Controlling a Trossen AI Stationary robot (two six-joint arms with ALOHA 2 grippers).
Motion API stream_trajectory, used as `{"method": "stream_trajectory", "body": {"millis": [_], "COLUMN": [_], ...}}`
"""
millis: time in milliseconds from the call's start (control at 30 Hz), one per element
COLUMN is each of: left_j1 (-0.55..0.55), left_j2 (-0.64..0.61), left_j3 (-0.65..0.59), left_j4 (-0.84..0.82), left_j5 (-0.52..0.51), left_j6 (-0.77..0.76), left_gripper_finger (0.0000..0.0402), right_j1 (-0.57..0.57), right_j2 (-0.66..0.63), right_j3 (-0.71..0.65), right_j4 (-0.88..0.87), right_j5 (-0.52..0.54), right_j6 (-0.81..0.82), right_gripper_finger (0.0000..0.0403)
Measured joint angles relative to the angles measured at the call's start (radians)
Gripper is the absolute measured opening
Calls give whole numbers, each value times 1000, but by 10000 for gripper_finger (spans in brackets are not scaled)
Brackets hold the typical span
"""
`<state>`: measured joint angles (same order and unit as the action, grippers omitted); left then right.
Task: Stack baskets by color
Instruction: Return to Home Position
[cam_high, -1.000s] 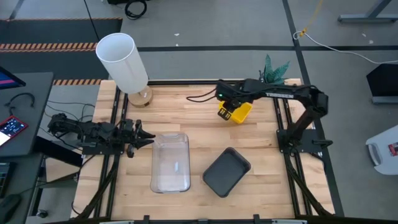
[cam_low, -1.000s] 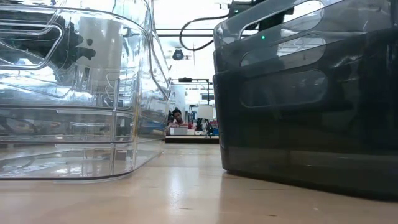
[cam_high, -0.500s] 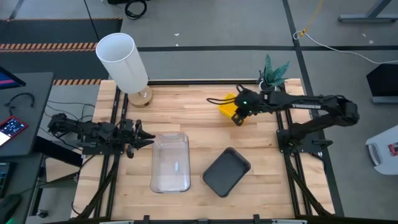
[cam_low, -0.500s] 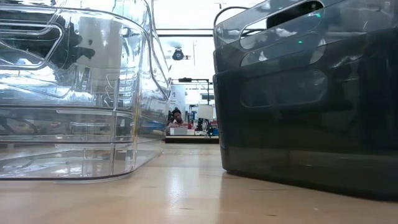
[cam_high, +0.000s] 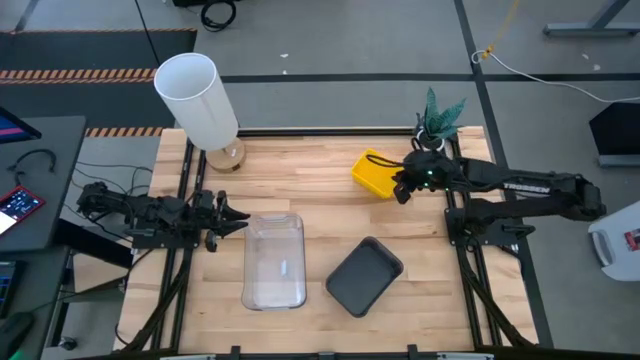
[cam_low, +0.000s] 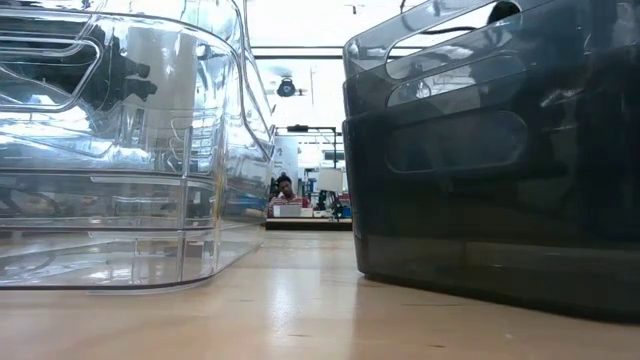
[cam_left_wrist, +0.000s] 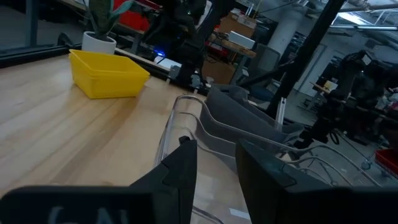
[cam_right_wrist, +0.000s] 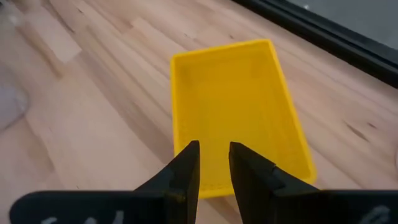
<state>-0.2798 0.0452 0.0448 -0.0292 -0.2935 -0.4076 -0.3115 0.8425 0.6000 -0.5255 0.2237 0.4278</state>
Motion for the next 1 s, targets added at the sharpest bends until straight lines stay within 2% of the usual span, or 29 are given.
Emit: {"method": "stream_trajectory", "body": {"millis": [267,500,1000], "left_j1": [0,0,0], "left_j2": [0,0,0], "left_j3": [0,0,0], "left_j4": [-1,5,4], "left_j5": [1,1,2], "left_j6": [9,36,55], "left_gripper_finger": [117,117,117], "right_j1": [1,1,1], "right_j2": [-157,-260,-364], "right_j3": [-120,-265,-479], "right_j4": [104,316,568], "right_j5": [-23,-70,-118], "right_j6": [-1,-11,-10], "right_gripper_finger": [91,91,91]}}
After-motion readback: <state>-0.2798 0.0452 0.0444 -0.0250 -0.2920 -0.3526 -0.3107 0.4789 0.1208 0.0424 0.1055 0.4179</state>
